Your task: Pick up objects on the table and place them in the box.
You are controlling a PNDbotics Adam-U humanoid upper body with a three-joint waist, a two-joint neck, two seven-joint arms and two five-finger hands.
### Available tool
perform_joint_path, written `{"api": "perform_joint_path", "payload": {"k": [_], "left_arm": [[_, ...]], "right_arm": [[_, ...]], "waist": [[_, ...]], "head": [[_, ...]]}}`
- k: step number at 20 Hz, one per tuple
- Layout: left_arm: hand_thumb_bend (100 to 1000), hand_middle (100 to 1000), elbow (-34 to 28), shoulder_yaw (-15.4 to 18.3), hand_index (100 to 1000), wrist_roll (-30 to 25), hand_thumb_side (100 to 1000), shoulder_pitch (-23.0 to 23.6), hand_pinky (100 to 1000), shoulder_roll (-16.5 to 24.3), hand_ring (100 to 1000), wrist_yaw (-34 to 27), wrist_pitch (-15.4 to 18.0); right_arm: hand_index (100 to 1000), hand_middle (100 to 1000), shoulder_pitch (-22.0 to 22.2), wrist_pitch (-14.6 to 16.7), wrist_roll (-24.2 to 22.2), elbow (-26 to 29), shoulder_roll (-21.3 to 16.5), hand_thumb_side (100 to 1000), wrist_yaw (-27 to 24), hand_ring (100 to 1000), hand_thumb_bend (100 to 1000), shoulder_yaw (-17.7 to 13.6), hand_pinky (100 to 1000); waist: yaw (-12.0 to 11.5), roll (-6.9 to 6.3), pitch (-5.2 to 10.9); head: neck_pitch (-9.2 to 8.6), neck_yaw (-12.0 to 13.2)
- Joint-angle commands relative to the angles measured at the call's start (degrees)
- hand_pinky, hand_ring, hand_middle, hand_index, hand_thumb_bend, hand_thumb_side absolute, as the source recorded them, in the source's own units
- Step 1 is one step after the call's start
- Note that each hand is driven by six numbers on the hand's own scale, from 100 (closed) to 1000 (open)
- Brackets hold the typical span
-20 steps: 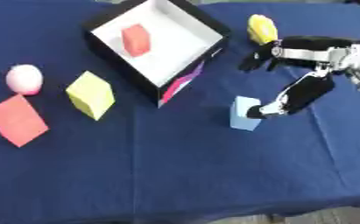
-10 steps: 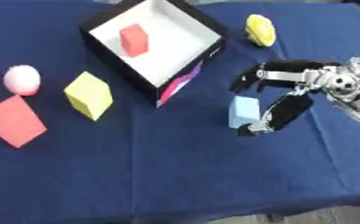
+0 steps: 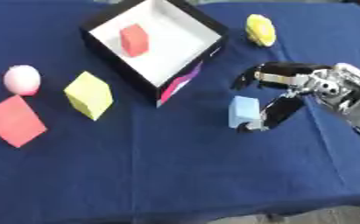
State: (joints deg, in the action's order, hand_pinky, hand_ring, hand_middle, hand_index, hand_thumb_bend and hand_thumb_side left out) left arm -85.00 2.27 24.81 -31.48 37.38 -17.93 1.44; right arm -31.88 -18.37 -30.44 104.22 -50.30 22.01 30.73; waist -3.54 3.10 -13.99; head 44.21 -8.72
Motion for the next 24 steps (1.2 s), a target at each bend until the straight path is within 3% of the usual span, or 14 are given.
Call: {"api": "perform_joint_path", "payload": {"k": [1, 5, 11, 15, 19, 23, 24], "left_arm": [[156, 851, -0.8, 0.5, 909, -0.06, 859, -0.47, 807, 1.26, 836, 0.0, 0.06], [155, 852, -0.83, 0.49, 908, -0.1, 860, -0.45, 807, 1.11, 837, 0.0, 0.05], [155, 852, -0.83, 0.54, 908, -0.1, 860, -0.38, 807, 1.04, 838, -0.04, 0.05], [155, 852, -0.82, 0.46, 907, -0.2, 860, -0.36, 807, 1.01, 839, -0.03, 0.03], [155, 852, -0.81, 0.46, 907, -0.23, 859, -0.32, 807, 1.07, 840, -0.04, 0.05], [155, 852, -0.83, 0.52, 907, -0.24, 857, -0.2, 807, 1.35, 840, -0.03, 0.09], [158, 852, -0.84, 0.53, 907, -0.25, 859, -0.15, 807, 1.44, 840, -0.03, 0.1]], "right_arm": [[860, 793, -0.41, 0.46, 0.24, -0.76, -0.99, 367, 0.9, 883, 559, -0.53, 807], [850, 776, -0.43, 0.69, -0.46, -2.9, -0.43, 359, 1.12, 869, 555, -0.01, 800], [746, 641, -0.85, 0.75, -0.08, -5.42, 0.65, 278, 0.91, 780, 522, 0.31, 763], [673, 548, -1.26, -0.83, 2.76, -6.03, 1.41, 161, -0.46, 752, 354, 0.18, 750], [644, 519, -1.45, -2.21, 5.73, -5.45, 1.18, 117, -2.42, 734, 285, -0.14, 745], [630, 507, -1.77, -2.61, 6.3, -1.73, -0.97, 100, -4.37, 722, 252, -1.75, 740], [630, 507, -2.03, -2.71, 6.11, -0.18, -1.79, 163, -4.91, 720, 177, -2.48, 739]], "waist": [[-0.07, -0.02, 1.05], [-0.22, -0.12, 0.83], [-0.35, -0.26, 0.64], [-0.36, -0.28, 0.71], [-0.33, -0.23, 0.89], [-0.18, -0.12, 1.09], [-0.14, -0.1, 1.14]], "head": [[-0.1, -0.24], [-0.1, -0.44], [-0.1, -0.5], [-0.1, -0.44], [-0.1, -0.27], [-0.1, -0.06], [-0.1, 0.02]]}}
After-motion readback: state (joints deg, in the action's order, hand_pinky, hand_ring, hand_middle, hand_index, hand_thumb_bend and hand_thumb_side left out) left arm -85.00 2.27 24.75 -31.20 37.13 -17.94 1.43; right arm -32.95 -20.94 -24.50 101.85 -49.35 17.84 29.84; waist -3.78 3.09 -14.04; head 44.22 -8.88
